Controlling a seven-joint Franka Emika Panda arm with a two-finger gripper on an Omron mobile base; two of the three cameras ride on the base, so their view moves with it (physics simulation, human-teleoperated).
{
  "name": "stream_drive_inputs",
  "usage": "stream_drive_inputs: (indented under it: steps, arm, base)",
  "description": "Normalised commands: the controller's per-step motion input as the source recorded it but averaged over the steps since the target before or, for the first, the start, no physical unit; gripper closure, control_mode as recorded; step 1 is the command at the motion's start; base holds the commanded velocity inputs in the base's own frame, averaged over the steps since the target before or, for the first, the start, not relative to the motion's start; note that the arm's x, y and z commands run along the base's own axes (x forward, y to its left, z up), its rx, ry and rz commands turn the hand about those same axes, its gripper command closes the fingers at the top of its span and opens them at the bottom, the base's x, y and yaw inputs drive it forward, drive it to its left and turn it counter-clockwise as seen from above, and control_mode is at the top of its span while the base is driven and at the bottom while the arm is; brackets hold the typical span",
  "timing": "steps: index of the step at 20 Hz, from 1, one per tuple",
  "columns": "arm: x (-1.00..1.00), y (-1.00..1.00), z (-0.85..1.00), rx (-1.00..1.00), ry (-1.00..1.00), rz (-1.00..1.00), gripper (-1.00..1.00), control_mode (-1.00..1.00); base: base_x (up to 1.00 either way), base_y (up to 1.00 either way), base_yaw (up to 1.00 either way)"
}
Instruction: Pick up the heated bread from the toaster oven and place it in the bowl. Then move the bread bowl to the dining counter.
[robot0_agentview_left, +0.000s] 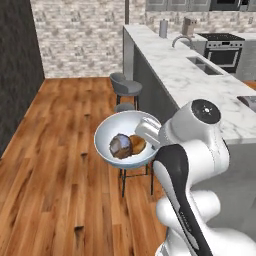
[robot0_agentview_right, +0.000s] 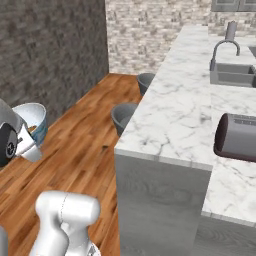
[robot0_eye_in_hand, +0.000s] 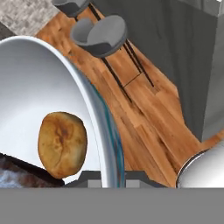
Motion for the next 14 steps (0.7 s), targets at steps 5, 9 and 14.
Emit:
stream_drive_inputs:
  steps: [5, 9, 14]
  arm:
    - [0.00, -0.91, 0.86, 0.21, 0.07, -0.27, 1.00, -1.00]
    - [0.03, -1.00, 0.60, 0.30, 0.14, -0.25, 1.00, -1.00]
    - [0.12, -1.00, 0.16, 0.17, 0.27, -0.28, 1.00, -1.00]
  base:
    - [0.00, 0.00, 0.00]
    - [0.00, 0.00, 0.00]
    - [0.00, 0.00, 0.00]
